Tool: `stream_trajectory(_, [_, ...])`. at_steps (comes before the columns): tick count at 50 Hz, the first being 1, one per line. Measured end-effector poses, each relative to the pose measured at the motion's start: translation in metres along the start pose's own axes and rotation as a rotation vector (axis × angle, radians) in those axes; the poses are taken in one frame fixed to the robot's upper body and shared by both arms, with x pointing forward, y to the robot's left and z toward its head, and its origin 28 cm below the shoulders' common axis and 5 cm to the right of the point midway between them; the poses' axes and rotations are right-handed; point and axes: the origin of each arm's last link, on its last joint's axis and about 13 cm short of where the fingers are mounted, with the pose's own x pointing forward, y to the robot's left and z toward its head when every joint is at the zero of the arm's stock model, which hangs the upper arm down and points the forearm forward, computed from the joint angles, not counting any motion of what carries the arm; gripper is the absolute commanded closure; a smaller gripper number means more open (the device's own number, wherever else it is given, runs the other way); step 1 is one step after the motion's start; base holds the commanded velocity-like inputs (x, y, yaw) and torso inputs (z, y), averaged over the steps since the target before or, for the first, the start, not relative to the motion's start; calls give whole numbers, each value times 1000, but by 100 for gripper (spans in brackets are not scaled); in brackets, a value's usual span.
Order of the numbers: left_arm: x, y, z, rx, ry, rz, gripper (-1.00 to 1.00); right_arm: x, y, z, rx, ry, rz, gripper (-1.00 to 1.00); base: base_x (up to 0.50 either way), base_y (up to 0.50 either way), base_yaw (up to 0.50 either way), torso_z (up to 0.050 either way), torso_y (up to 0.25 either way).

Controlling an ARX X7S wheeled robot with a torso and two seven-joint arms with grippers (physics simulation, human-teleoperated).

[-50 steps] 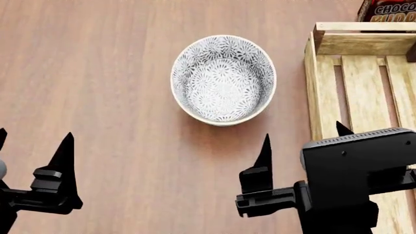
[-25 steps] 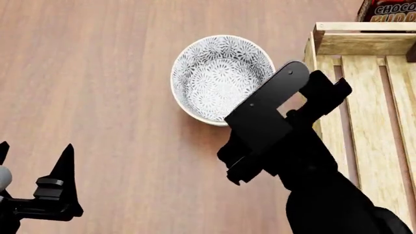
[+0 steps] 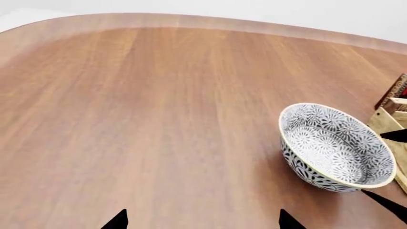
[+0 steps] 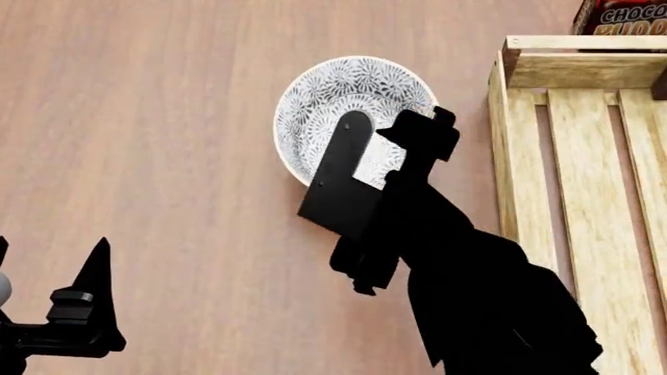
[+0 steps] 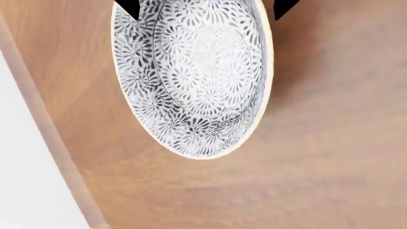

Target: Pick up the bowl on the left and put it in the tray.

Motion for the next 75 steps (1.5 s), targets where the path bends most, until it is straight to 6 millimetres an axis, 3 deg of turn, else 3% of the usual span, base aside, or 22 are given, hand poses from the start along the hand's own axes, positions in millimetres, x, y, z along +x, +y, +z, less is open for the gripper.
stream_trajectory(18, [-2, 3, -1, -8, -2, 8, -100, 42, 5, -8, -52, 33, 24, -100, 0, 0, 0, 0, 0])
stream_trajectory(30, [-2, 4, -2, -11, -1, 9, -100, 61, 19, -19, -50, 57, 31, -100, 0, 0, 0, 0, 0])
stream_trajectory(31, [-2, 4, -2, -11, -1, 9, -100, 62, 21, -19, -50, 58, 31, 100, 0, 0, 0, 0, 0])
stream_trajectory(43, [-2, 5, -3, -11, -1, 12, -100, 66, 26, -19, -49, 53, 2, 100, 0, 0, 0, 0, 0])
stream_trajectory(53, [-2, 4, -2, -9, -1, 11, -100, 54, 11, -15, -69, 48, -19, 100, 0, 0, 0, 0, 0])
stream_trajectory(63, [-2, 2, -1, -5, -5, 6, -100, 25, -20, 4, -96, 3, -64, 100, 0, 0, 0, 0, 0])
stream_trajectory(75, [-4, 0, 2, 0, -11, -2, -100, -24, -56, 19, -128, -12, -135, 100, 0, 0, 0, 0, 0])
